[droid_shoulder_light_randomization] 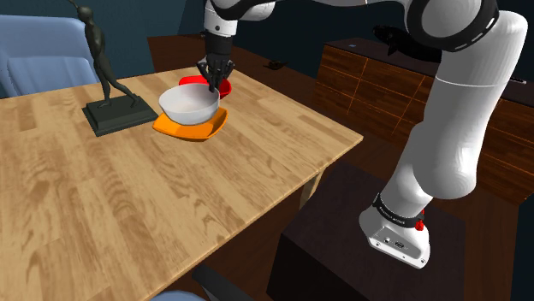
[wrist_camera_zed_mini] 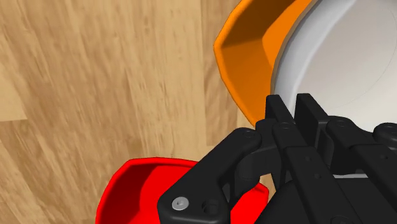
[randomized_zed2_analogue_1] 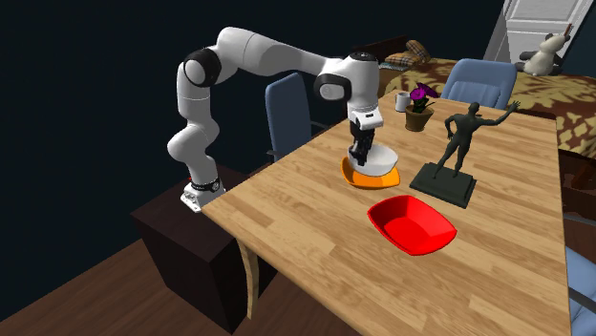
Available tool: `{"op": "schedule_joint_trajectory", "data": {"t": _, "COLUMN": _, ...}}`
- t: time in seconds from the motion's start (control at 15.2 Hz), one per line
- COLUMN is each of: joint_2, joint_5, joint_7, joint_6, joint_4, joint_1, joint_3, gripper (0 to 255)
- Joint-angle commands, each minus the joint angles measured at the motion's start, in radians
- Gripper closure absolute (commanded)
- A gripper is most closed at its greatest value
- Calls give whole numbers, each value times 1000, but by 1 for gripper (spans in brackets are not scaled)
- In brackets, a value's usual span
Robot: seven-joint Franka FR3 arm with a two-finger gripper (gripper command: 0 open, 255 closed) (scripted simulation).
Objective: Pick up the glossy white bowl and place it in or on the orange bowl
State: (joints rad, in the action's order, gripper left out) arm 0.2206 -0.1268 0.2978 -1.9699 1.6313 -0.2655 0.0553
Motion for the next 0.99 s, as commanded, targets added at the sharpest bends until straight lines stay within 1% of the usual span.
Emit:
{"op": "schedule_joint_trajectory", "data": {"t": 0.0, "joint_2": 0, "joint_5": -1, "joint_7": -2, "joint_6": -26, "joint_4": 26, "joint_1": -1, "joint_3": -1, "gripper": 255}}
{"op": "schedule_joint_trajectory", "data": {"t": 0.53, "joint_2": 0, "joint_5": -1, "joint_7": -2, "joint_6": -26, "joint_4": 26, "joint_1": -1, "joint_3": -1, "gripper": 255}}
{"op": "schedule_joint_trajectory", "data": {"t": 0.59, "joint_2": 0, "joint_5": -1, "joint_7": -2, "joint_6": -26, "joint_4": 25, "joint_1": -1, "joint_3": -1, "gripper": 0}}
{"op": "schedule_joint_trajectory", "data": {"t": 0.92, "joint_2": 0, "joint_5": -1, "joint_7": -2, "joint_6": -26, "joint_4": 26, "joint_1": -1, "joint_3": -1, "gripper": 0}}
